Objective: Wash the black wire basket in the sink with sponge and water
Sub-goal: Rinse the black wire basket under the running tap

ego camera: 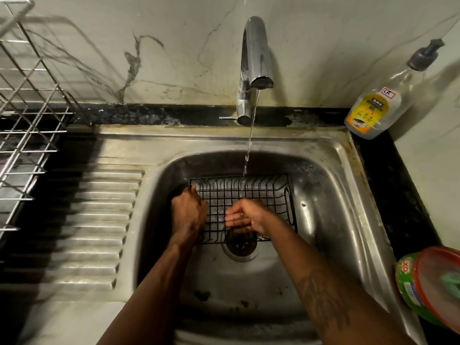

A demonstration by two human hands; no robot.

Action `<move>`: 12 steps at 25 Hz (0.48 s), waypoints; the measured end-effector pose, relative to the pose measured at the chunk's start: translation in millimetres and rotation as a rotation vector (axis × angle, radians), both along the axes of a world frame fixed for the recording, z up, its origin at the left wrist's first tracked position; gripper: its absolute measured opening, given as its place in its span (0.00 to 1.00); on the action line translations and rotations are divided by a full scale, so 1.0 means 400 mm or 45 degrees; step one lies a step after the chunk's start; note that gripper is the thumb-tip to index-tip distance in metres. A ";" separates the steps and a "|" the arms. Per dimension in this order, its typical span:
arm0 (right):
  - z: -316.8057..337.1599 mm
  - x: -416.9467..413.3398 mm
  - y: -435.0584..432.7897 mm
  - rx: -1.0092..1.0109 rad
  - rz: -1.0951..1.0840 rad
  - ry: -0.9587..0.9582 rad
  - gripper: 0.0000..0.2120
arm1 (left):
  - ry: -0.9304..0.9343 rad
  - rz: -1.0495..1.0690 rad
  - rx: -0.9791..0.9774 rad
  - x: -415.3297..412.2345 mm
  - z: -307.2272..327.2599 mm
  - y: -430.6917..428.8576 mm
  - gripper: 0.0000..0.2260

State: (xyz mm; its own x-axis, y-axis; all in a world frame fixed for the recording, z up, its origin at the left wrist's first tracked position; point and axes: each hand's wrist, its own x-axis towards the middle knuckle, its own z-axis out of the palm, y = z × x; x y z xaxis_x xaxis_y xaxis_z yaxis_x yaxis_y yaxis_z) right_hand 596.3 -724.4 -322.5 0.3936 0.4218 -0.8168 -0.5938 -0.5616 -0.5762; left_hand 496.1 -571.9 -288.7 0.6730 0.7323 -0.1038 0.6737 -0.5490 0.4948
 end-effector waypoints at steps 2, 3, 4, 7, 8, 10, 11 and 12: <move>-0.001 0.046 0.002 -0.001 -0.152 -0.178 0.09 | -0.026 0.003 0.034 -0.006 0.007 0.017 0.14; -0.011 0.069 0.007 0.044 -0.378 -0.287 0.08 | -0.023 -0.024 0.060 -0.006 0.010 0.019 0.14; -0.021 0.078 0.016 0.078 -0.594 -0.365 0.06 | -0.019 -0.049 0.083 -0.008 0.010 0.022 0.14; -0.065 0.051 0.036 -0.142 -0.411 -0.598 0.03 | -0.009 -0.053 0.033 -0.008 -0.005 0.031 0.15; -0.074 0.042 0.031 -0.241 -0.129 -0.677 0.04 | 0.017 -0.047 -0.006 -0.009 -0.015 0.040 0.15; -0.050 0.032 0.010 -0.325 0.233 -0.743 0.06 | 0.095 -0.049 -0.093 -0.006 -0.023 0.049 0.11; -0.031 0.034 -0.003 -0.303 0.289 -0.707 0.07 | 0.131 -0.050 -0.145 -0.005 -0.017 0.047 0.09; -0.013 0.033 -0.012 -0.269 0.343 -0.665 0.07 | 0.162 -0.056 -0.165 -0.001 -0.011 0.044 0.08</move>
